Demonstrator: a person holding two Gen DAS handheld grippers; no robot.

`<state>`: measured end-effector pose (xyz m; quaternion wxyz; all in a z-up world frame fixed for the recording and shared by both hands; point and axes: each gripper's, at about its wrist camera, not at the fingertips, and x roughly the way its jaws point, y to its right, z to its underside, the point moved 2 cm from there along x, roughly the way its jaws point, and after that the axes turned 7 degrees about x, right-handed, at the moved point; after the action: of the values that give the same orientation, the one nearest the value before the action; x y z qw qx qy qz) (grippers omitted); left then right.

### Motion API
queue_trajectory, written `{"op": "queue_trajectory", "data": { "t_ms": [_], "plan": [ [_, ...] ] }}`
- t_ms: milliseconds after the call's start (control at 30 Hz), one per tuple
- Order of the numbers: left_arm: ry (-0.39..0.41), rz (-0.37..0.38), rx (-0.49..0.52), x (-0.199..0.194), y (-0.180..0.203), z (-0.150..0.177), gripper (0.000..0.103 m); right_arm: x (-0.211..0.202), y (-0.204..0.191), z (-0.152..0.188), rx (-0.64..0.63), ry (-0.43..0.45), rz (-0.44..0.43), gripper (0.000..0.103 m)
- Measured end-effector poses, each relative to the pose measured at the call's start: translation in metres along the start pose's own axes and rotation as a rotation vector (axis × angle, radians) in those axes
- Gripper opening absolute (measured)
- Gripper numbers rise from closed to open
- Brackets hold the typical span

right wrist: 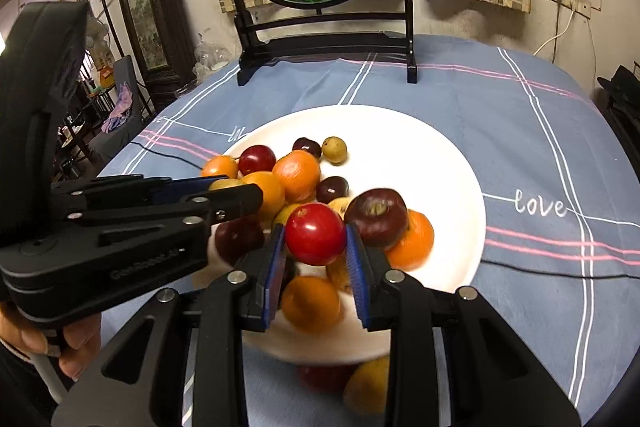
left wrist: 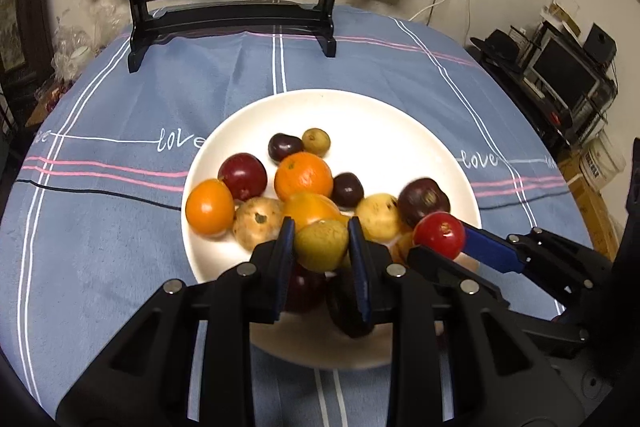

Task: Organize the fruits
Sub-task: 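Carry the yellow fruit and red tomato onto the plate, opening both tools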

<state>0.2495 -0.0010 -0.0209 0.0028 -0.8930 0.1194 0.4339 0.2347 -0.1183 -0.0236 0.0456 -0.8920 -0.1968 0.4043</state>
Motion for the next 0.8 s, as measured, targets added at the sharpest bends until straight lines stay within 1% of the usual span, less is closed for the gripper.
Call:
{"op": "queue_trajectory", "data": {
  "t_ms": [67,100,167,333,667,767,800],
  "plan": [
    [0.001,-0.020,0.001,0.003,-0.003,-0.003,0.032,0.009,0.001,-0.003,0.006,-0.019,-0.021,0.032],
    [0.003,-0.028,-0.002,0.004,-0.004,-0.005,0.038,0.010,0.002,-0.004,0.013,-0.020,-0.030,0.033],
    [0.015,-0.032,-0.023,0.004,-0.008,-0.007,0.048,0.011,0.002,-0.004,0.014,-0.014,-0.050,0.033],
    [0.037,-0.027,-0.032,0.000,-0.007,-0.008,0.053,0.008,0.003,-0.004,0.014,-0.008,-0.037,0.034],
    [0.061,-0.048,-0.001,-0.016,0.002,0.003,0.063,-0.016,0.015,0.006,0.049,0.019,-0.019,0.035],
    [0.054,-0.047,0.014,-0.020,0.008,0.011,0.065,-0.022,0.018,0.011,0.055,0.026,-0.009,0.039],
    [0.053,-0.048,0.016,-0.021,0.009,0.014,0.067,-0.026,0.019,0.012,0.059,0.031,-0.005,0.044]
  ]
}}
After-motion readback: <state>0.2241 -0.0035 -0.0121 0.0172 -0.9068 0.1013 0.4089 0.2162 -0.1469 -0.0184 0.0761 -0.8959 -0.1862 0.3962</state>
